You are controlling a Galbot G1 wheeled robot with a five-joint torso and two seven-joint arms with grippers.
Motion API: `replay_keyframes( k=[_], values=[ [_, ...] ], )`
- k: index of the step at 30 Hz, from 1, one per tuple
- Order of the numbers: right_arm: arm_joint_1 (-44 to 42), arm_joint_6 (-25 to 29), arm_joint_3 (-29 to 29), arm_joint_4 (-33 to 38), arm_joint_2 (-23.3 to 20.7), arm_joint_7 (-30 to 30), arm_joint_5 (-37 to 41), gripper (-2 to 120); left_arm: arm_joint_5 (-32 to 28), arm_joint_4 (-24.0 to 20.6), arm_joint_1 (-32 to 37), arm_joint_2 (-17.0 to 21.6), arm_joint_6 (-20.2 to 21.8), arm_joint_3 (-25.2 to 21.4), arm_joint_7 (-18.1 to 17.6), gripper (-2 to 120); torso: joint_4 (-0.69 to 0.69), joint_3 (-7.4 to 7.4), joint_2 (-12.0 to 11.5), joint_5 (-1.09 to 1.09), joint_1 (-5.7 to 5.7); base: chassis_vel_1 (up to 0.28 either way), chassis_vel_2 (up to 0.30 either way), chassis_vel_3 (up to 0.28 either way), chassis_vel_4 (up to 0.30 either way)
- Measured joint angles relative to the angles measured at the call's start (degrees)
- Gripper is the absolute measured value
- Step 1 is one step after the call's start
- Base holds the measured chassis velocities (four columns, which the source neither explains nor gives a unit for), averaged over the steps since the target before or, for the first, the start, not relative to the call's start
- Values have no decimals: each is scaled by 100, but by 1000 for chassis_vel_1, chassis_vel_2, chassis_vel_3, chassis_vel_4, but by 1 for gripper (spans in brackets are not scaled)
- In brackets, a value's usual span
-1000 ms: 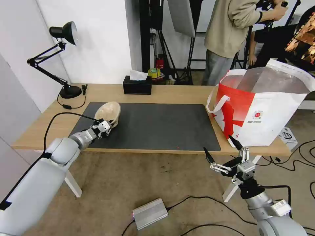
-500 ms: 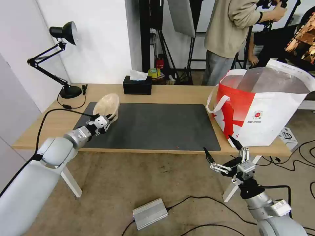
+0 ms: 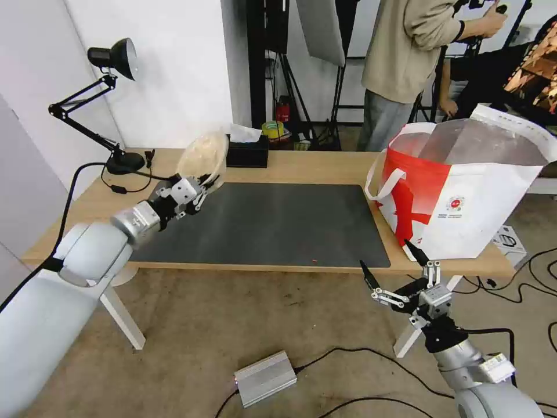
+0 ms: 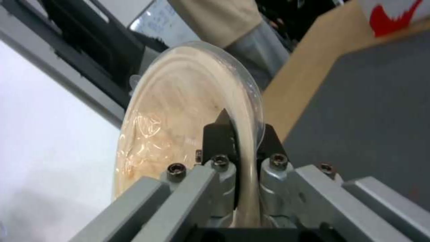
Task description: Pick up the trash from the table and place it into the takeout bag.
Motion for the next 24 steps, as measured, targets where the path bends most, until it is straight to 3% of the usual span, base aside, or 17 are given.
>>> replay_keyframes(
  k=[11, 15, 20, 24],
  values=[
    [0, 0, 0, 0, 0, 0, 0, 100, -320, 225, -1175, -101, 18, 1078, -366, 0, 0, 0, 0, 0, 0, 0, 0, 0, 0],
    [0, 0, 0, 0, 0, 0, 0, 100, -317, 584, -1917, -488, 65, 1739, -407, 0, -1, 0, 0, 1, 0, 0, 0, 0, 0],
    [0, 0, 0, 0, 0, 0, 0, 100, -288, 867, -2353, -804, 68, 2146, -423, 0, 0, 0, 0, 0, 0, 0, 0, 0, 0],
    [0, 0, 0, 0, 0, 0, 0, 100, -264, 1343, -2933, -1322, 65, 2694, -496, 0, -1, 0, -1, 1, 0, 0, 0, 0, 0]
  ],
)
